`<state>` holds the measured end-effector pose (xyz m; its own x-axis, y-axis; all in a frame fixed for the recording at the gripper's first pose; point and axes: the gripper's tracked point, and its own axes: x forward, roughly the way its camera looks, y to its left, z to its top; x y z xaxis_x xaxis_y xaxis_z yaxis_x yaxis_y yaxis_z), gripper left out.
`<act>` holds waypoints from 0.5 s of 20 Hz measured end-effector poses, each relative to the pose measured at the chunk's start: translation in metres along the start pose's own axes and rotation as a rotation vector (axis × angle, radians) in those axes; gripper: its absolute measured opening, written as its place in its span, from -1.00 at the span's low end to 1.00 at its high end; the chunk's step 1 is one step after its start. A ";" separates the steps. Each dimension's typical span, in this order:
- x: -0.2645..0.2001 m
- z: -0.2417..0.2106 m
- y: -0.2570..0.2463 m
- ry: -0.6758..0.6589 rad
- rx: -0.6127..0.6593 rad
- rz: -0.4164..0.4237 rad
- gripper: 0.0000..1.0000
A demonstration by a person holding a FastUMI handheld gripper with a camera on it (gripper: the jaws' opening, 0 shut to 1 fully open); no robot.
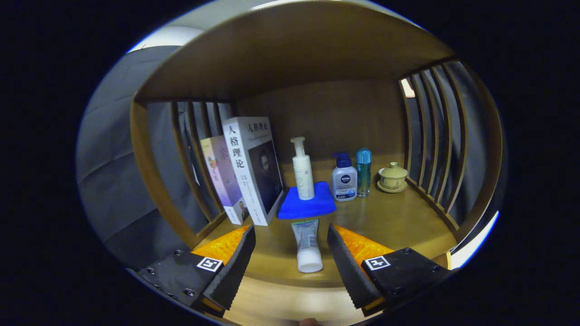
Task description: Pull open the drawer, take out the items inside it, and place them on the countertop above the cabinet.
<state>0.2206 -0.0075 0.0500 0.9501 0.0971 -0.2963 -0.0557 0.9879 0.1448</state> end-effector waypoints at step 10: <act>-0.114 -0.036 0.003 -0.213 -0.053 -0.028 0.96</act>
<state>0.1015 -0.0114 0.0504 0.9945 0.0472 -0.0931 -0.0390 0.9954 0.0880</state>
